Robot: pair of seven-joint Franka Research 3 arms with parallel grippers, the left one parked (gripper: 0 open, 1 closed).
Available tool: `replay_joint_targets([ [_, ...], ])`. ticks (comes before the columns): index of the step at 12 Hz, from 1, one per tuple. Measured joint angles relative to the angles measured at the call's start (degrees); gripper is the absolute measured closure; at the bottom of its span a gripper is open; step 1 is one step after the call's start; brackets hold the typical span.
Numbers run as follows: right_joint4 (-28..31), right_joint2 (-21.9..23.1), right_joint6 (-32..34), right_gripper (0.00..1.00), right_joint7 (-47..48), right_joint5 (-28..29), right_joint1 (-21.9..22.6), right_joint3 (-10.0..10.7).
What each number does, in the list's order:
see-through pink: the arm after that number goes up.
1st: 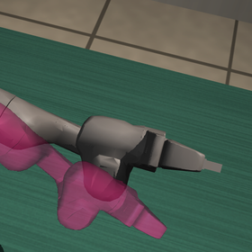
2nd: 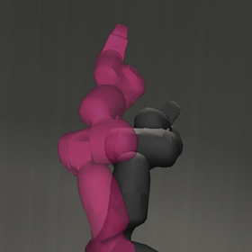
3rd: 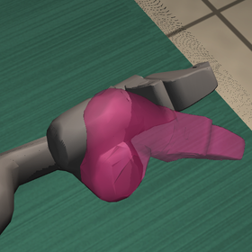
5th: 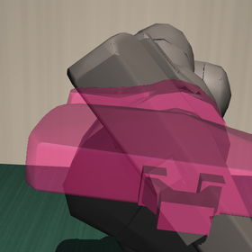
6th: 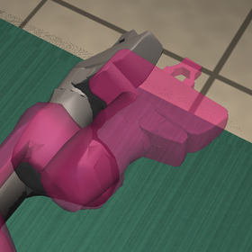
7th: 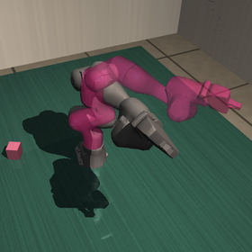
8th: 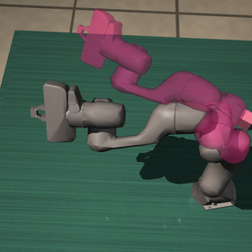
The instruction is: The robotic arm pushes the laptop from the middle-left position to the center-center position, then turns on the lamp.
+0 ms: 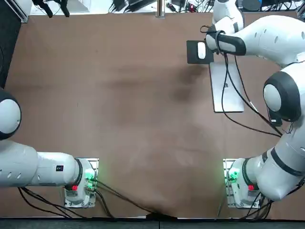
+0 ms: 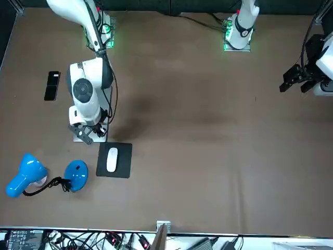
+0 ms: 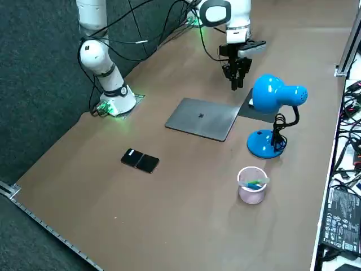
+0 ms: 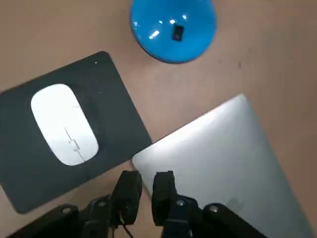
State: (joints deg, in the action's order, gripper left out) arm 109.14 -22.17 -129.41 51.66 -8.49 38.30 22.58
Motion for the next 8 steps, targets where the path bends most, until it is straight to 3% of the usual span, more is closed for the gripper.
replay_joint_targets([
  [2, -0.2, -0.2, 0.0, 0.79, -9.0, -0.3, -1.0, 0.0],
  [4, -0.8, -0.8, 0.0, 0.98, -17.8, -0.5, -2.0, 0.0],
  [8, -2.0, -2.0, -0.1, 0.98, -34.4, -0.7, -5.2, 0.0],
])
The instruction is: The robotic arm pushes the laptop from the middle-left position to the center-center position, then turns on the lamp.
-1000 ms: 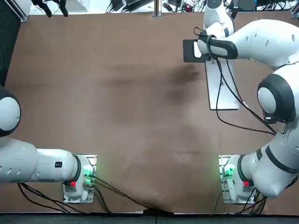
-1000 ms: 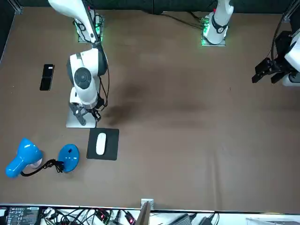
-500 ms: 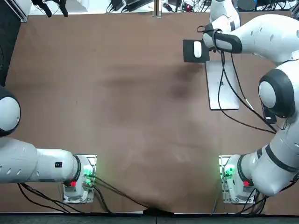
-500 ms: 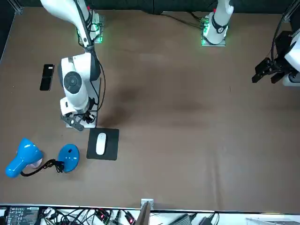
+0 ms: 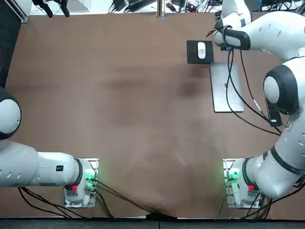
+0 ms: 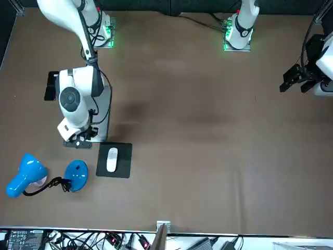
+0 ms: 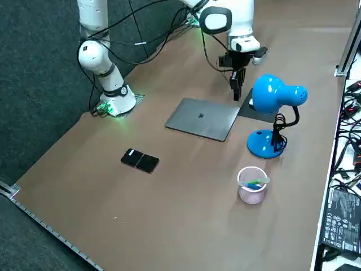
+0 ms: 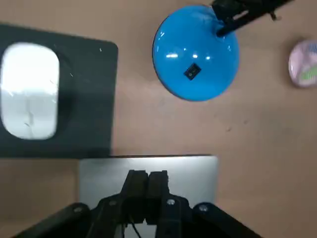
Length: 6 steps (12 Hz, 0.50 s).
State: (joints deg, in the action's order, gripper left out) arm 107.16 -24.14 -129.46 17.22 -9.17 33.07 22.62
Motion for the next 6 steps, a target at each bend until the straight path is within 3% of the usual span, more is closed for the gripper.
replay_joint_targets([
  [2, -1.2, -1.3, -0.1, 0.98, -14.0, 0.0, -2.9, 0.0],
  [6, -6.3, -6.1, -0.1, 0.98, -22.4, 0.0, -4.2, 0.0],
])
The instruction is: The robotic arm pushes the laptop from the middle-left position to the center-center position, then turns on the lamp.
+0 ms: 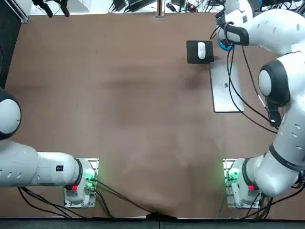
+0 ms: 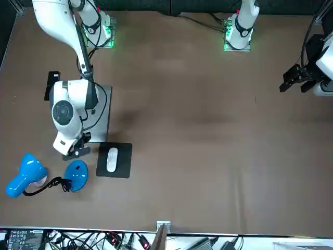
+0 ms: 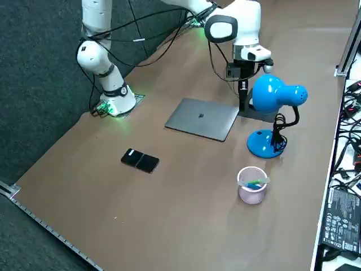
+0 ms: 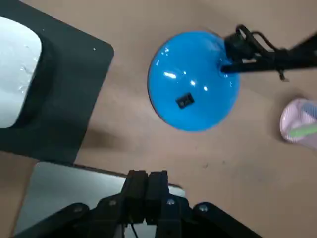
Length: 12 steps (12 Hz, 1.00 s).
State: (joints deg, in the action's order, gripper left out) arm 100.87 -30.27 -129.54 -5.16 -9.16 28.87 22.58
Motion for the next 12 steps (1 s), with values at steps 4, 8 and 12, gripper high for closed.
replay_joint_targets([
  [4, -4.1, -3.8, 0.0, 0.98, -3.0, 0.0, 0.0, 0.0],
  [8, -7.8, -8.0, 0.0, 0.98, -5.5, -0.1, -1.3, 0.0],
  [12, -11.0, -10.7, -0.1, 0.98, -9.5, 0.0, -4.7, 0.0],
])
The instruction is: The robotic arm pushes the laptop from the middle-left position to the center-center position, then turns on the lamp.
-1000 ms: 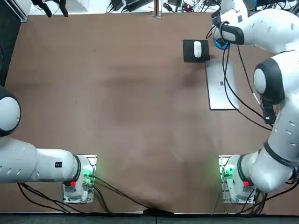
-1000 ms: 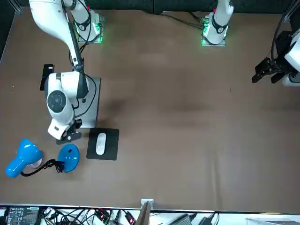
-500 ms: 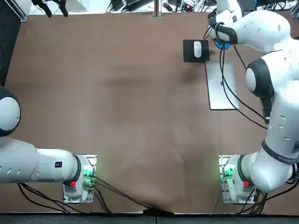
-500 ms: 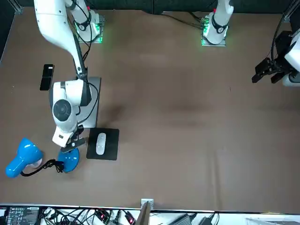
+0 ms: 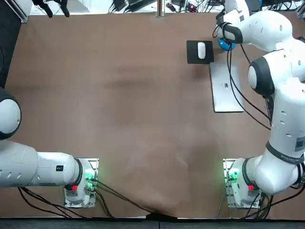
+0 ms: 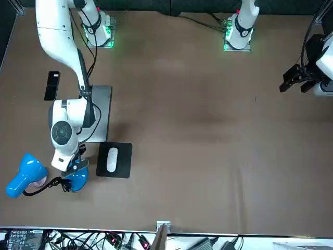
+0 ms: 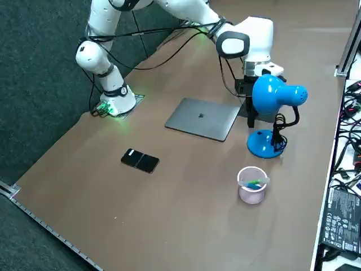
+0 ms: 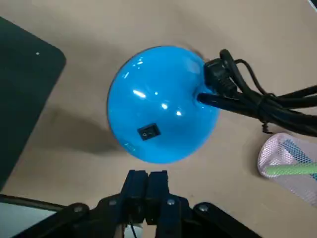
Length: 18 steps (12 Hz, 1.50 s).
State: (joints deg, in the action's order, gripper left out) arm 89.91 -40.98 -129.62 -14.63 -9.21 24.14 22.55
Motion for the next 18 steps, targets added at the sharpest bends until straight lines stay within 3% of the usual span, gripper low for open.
replay_joint_targets([
  [18, -3.2, -3.5, -4.0, 0.98, -4.8, 6.8, -1.1, -0.3],
])
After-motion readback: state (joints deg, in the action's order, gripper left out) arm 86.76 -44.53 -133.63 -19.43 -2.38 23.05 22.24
